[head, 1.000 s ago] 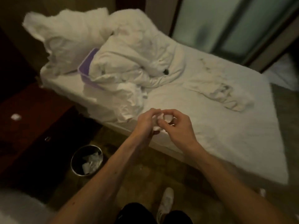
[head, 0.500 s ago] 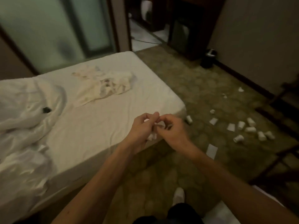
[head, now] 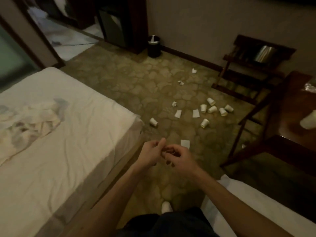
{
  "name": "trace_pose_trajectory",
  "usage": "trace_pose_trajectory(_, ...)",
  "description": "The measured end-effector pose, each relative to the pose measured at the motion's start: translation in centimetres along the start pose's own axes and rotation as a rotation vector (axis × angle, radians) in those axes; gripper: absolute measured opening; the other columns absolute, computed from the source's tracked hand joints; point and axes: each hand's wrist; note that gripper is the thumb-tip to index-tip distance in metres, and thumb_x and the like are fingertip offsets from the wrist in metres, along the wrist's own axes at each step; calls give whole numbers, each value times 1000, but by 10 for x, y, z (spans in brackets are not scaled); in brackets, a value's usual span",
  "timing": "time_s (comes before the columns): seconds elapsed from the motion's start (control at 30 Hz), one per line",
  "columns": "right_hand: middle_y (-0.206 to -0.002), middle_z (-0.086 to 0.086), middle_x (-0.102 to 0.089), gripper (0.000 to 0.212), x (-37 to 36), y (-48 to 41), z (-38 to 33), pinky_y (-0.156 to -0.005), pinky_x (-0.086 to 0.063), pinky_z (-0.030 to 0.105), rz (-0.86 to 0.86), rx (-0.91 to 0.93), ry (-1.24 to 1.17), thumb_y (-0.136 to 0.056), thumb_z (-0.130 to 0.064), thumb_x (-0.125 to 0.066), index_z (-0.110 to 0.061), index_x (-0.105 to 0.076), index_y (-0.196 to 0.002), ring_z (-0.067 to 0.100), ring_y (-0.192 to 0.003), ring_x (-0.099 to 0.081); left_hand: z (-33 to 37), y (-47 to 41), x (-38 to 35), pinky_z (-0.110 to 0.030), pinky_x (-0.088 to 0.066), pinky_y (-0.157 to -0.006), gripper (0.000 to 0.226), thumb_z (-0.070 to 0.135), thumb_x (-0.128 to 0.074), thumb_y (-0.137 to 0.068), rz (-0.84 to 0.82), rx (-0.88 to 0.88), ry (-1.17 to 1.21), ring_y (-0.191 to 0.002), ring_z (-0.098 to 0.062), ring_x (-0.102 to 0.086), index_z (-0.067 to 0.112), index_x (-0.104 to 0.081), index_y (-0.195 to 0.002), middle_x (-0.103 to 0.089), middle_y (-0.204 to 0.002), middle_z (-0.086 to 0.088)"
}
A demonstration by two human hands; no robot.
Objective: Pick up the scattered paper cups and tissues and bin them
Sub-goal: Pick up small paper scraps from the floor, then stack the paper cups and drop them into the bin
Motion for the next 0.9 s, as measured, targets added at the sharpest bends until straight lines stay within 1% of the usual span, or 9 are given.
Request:
trace_pose_trajectory(0.17,-77,-3,-67,5,45,-55,21,-56,-48,15,78,-137,1,-89,-15,-70,-20,-69,-88,4,-64,-61,9,-82,-28,-16,-36,-35,51,47,-52,-99,13,116,29,-35,-5,-47,13,-59,-61,-52,-40,8)
trace_pose_trajectory(0.3,-79,-5,-67,7,78,-110,37,-59,-49,16,83,-249,26,-90,-17,-68,-23,-68,-86,4,-66,-61,11,-161,-47,-24,-40,-42,42,36,-49,-102,-90,193,31,-40,-10,-50,8,-60,-73,-56,-54,-4)
trace_pose_trajectory(0.37,-84,-1,-68,2,94,-142,45,-59,-50,15,77,-334,30,-90,-18,-68,-17,-69,-91,3,-68,-62,7,-205,-53,-23,-35,-42,34,29,-53,-100,-124,215,21,-41,-9,-45,7,-63,-77,-55,-57,-3)
trace_pose_trajectory(0.4,-86,1,-69,7,102,-159,50,-60,-51,15,86,-380,23,-90,-20,-69,-14,-70,-94,3,-69,-62,5,-230,-56,-23,-34,-42,30,26,-55,-99,-136,230,6,-42,-9,-45,6,-64,-79,-58,-61,-3)
trace_pose_trajectory(0.57,-84,-1,-71,10,138,-248,91,-61,-52,15,108,-578,41,-88,-28,-71,-18,-72,-91,4,-69,-63,-16,-342,-74,-19,-42,-41,9,15,-59,-97,-212,270,7,-45,-4,-56,19,-66,-95,-73,-72,0)
trace_pose_trajectory(0.67,-91,-2,-70,5,157,-302,133,-63,-49,17,90,-652,94,-89,-30,-69,-26,-70,-89,9,-80,-65,-41,-402,-92,-19,-46,-45,12,12,-60,-95,-200,267,-25,-49,-3,-59,21,-67,-95,-73,-71,3)
trace_pose_trajectory(0.73,-95,-2,-69,4,169,-337,172,-61,-47,15,60,-688,146,-90,-33,-68,-30,-67,-90,12,-84,-65,-66,-441,-111,-13,-44,-46,13,18,-62,-94,-165,257,-66,-54,1,-61,29,-66,-89,-72,-69,11)
trace_pose_trajectory(0.8,-96,-1,-67,4,179,-372,224,-57,-46,13,24,-704,187,-90,-35,-67,-33,-64,-91,13,-83,-65,-102,-478,-134,-7,-40,-46,6,26,-63,-95,-130,260,-95,-62,5,-63,28,-67,-90,-69,-68,12)
trace_pose_trajectory(0.9,-104,3,-65,16,191,-418,317,-63,-49,19,-59,-749,241,-91,-36,-66,-30,-64,-105,16,-89,-64,-174,-529,-175,-25,-50,-64,21,39,-63,-94,-76,305,-159,-74,-4,-63,20,-70,-94,-69,-82,8)
Point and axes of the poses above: each hand's wrist, its own y-axis away from the middle knuckle, its own x-axis out of the back of the hand, z = x × y
